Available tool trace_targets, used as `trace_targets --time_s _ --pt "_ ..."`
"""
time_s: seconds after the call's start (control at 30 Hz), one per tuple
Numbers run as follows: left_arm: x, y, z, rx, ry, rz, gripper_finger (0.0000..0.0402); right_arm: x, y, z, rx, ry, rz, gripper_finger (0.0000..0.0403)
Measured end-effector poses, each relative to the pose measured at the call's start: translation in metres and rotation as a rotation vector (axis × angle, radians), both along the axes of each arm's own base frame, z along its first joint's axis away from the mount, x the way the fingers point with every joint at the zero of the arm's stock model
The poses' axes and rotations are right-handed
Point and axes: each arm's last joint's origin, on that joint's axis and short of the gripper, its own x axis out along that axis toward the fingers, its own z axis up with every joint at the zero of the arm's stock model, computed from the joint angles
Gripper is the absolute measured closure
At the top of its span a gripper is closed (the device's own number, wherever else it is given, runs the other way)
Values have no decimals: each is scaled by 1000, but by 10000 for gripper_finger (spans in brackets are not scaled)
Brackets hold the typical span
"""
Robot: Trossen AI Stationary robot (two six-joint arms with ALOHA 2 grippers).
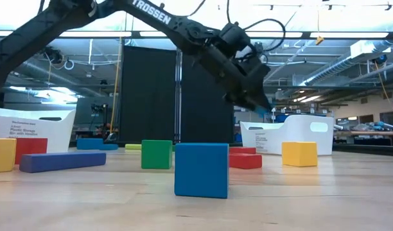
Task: Sort blocks by size
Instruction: Put the small blue block into the right white bin, then put the large red block into the left white bin
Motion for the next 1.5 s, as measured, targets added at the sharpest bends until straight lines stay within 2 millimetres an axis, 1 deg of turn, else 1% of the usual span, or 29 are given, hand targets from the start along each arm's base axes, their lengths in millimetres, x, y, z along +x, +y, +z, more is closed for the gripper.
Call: trace_targets --time_s 0.1,0.13,0.2,0.27,0.33,0.4,0.47,0.5,0.6,0.7,0.8,0.97,1.1,1.2,1.3,1.4,1.5 --pt "-7 5 8 -15 -12 0 101 0 0 -2 6 12 -11 157" --pt "-12 5 14 -15 -20 4 83 0 0 -3 7 20 -11 157" --pt "-25 4 23 -8 -32 14 70 1 1 -5 13 33 -8 157" --pt "-43 2 28 -3 -55 32 79 3 2 -8 26 44 -4 158" --pt "-68 -4 33 -5 -92 49 101 6 4 -12 32 66 10 158" --pt "-101 -12 44 10 -156 81 130 11 5 -18 55 79 42 157" --pt "-135 -24 55 31 -207 118 159 21 5 -26 106 97 95 157" --pt "-151 -32 59 35 -225 132 170 28 6 -32 134 130 126 157" --pt "-190 -59 58 23 -220 145 191 52 10 -56 242 301 204 157" --pt "-224 -81 61 9 -233 161 193 78 22 -79 363 455 219 154" --pt "-250 -98 61 4 -261 192 189 102 40 -95 456 542 202 145" --pt "-283 -118 74 -13 -384 179 188 135 71 -114 535 708 127 130" --pt "-303 -126 81 -27 -441 149 188 152 82 -130 599 822 0 119" --pt "-315 -131 87 -34 -470 126 188 163 83 -143 634 855 -65 117" --pt "-324 -135 91 -39 -479 102 188 172 79 -159 700 878 -117 117" --pt "-333 -139 94 -47 -496 77 188 174 73 -176 775 885 -193 121" --pt "-341 -141 98 -53 -512 63 188 176 71 -182 805 879 -218 133"
